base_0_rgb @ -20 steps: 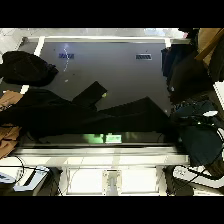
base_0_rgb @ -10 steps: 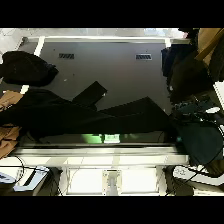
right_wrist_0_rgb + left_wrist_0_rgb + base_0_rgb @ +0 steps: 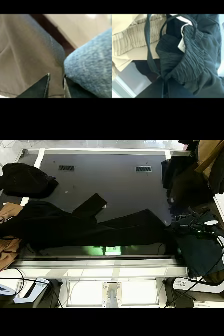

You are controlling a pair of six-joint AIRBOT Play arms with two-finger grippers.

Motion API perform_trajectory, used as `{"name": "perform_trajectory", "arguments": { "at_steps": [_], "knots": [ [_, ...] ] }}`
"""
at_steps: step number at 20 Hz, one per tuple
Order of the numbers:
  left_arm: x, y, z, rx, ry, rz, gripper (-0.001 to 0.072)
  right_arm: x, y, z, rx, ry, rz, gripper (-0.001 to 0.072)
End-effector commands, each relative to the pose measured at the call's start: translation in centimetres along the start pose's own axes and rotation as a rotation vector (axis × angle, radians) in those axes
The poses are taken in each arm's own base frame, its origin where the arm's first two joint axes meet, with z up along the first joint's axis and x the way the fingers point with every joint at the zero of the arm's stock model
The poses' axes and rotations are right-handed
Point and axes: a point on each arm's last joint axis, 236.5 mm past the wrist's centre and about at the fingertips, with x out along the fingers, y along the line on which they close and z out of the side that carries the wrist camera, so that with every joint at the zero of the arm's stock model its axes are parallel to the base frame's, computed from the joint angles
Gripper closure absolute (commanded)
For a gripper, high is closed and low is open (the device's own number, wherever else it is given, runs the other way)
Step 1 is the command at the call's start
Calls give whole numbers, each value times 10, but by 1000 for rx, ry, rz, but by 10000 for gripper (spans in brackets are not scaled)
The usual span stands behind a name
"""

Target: Fold the clothes and pants, and hang the long-sleeved shirts on hangers.

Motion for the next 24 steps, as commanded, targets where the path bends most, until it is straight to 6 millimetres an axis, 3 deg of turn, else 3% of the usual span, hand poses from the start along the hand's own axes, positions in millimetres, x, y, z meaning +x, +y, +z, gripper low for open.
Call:
{"name": "perform_trajectory", "arguments": {
  "at_steps": [1,4,5,6,10,12,15,17,19,21,24],
  "knots": [
    [-1,0,1,0,-2,1,691,0,6,-3,-24,15,28,516],
    [-1,0,0,0,-2,0,691,0,1,-8,-39,34,6,507],
    [-1,0,1,0,-2,1,691,0,1,-9,-40,40,7,568],
    [-1,0,0,0,-2,0,691,0,3,-11,-44,47,15,698],
    [-15,-3,12,18,-24,4,691,-16,7,-21,-56,94,-18,703],
    [-35,-2,34,4,-85,20,691,-47,1,-21,-121,94,-138,703],
    [-50,1,46,5,-116,45,691,-118,-1,-5,-176,-31,-283,704],
    [-48,22,32,29,-51,131,691,-153,-5,-9,-134,-103,-318,705],
    [-46,50,14,42,39,232,691,-165,-14,-31,-69,-84,-317,704],
    [-37,68,-5,14,104,276,691,-156,-20,-55,-6,-32,-283,703],
    [-15,99,-53,-12,230,337,691,-126,-28,-85,20,45,-244,703]
  ]
}}
